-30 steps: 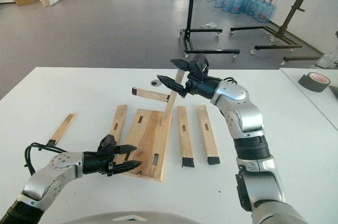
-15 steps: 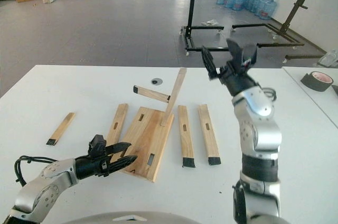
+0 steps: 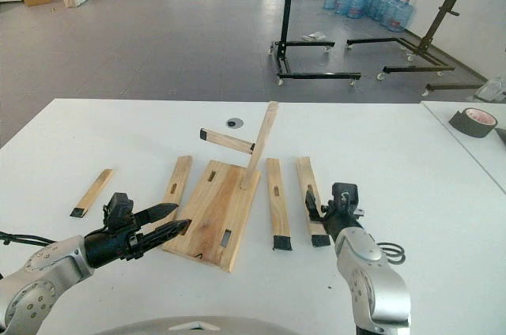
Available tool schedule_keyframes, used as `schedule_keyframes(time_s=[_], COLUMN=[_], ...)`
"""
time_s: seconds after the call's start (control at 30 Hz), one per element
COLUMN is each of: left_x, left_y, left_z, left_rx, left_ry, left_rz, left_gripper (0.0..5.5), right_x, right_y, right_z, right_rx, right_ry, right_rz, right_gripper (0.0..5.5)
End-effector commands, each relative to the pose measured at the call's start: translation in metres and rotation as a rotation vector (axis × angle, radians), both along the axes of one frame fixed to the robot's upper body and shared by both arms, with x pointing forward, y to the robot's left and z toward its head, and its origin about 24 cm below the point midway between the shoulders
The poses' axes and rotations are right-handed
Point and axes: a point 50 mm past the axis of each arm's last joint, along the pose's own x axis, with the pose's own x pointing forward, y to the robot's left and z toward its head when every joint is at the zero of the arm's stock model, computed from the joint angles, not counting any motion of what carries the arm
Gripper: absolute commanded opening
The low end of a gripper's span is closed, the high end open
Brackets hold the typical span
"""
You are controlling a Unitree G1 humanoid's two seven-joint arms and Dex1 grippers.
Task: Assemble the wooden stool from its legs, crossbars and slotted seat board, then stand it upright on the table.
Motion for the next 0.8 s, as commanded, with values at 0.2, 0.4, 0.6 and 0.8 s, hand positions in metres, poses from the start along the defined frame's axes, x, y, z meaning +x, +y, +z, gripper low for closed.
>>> schedule_keyframes(time_s=[0.2, 0.4, 0.6, 0.8], left_x=[0.004, 0.007, 0.009, 0.025], left_y=[-0.005, -0.009, -0.008, -0.005], left_z=[0.003, 0.004, 0.010, 0.028], left_rx=[0.000, -0.033, -0.113, -0.227], left_ry=[-0.014, -0.021, -0.053, -0.140], left_rz=[0.016, 0.031, 0.048, 0.105], left_gripper=[3.35, 3.35, 3.35, 3.35], right_x=[-0.007, -0.008, 0.005, 0.054], right_y=[-0.005, -0.004, -0.005, -0.019], right_z=[-0.019, -0.023, -0.015, 0.042], right_rx=[-0.041, 0.018, 0.110, 0.030], right_ry=[0.178, 0.223, 0.199, -0.172], right_rz=[-0.015, 0.024, 0.047, 0.079], right_gripper=[3.84, 2.87, 2.04, 2.04])
